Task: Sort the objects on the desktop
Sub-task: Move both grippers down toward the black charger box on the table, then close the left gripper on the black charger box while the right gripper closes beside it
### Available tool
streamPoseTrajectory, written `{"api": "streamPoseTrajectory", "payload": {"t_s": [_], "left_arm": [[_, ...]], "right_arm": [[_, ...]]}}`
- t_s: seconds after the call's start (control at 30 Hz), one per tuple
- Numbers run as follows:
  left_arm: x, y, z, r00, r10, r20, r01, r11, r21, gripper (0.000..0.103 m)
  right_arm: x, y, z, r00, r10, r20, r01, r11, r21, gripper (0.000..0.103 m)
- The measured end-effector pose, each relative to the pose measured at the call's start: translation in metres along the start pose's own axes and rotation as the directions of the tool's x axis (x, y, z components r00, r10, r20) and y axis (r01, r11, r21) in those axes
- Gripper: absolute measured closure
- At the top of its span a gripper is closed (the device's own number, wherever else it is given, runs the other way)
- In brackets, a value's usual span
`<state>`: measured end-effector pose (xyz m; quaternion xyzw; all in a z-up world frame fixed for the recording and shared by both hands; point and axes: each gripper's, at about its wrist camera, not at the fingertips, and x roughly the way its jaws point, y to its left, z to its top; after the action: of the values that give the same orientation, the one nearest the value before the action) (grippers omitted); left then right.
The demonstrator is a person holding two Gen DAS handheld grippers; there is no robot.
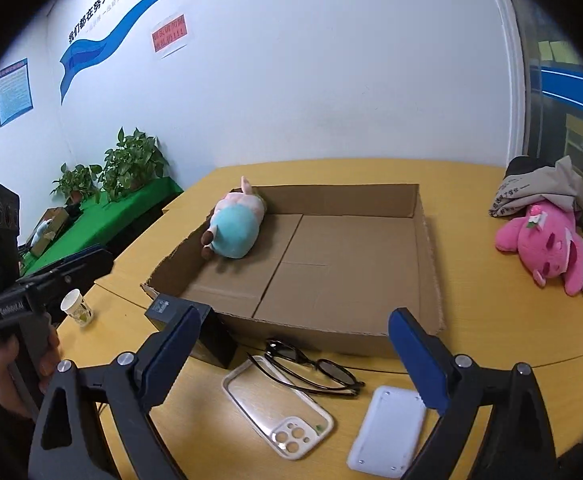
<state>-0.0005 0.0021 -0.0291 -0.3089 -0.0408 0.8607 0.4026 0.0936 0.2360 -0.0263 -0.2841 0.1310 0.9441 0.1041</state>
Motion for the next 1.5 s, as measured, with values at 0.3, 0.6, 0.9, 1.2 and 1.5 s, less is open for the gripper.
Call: {"api": "streamPoseTrajectory", "payload": {"t_s": [0.3,0.6,0.9,1.2,1.5], "left_arm": [[0.025,0.038,-0.029,0.989,-0.082,-0.121,0.066,0.989,-0.13,0.0],[0.038,0.07,-0.047,0.984,-0.074,-0.164,0.043,0.982,-0.184,0.0],[0.075,0.107,-0.041,0.962,-0.172,-0.211,0.113,0.958,-0.265,0.001],[0.109,0.111,-0.05,0.923,-0.223,-0.314,0.134,0.95,-0.282,0.017],[0.072,0.09,-0.067,0.904,-0.247,-0.349,0.202,0.966,-0.16,0.02]], "right_arm": [[0.037,-0.006,-0.023,0.988,0.069,-0.137,-0.065,0.997,0.034,0.007],[0.072,0.033,-0.045,0.953,0.162,-0.258,-0.18,0.983,-0.048,0.007],[0.096,0.05,-0.051,0.926,0.235,-0.296,-0.247,0.969,-0.005,0.007],[0.157,0.08,-0.039,0.867,0.378,-0.324,-0.381,0.923,0.058,0.007],[0.125,0.099,-0.064,0.83,0.462,-0.312,-0.482,0.876,0.014,0.007]]}}
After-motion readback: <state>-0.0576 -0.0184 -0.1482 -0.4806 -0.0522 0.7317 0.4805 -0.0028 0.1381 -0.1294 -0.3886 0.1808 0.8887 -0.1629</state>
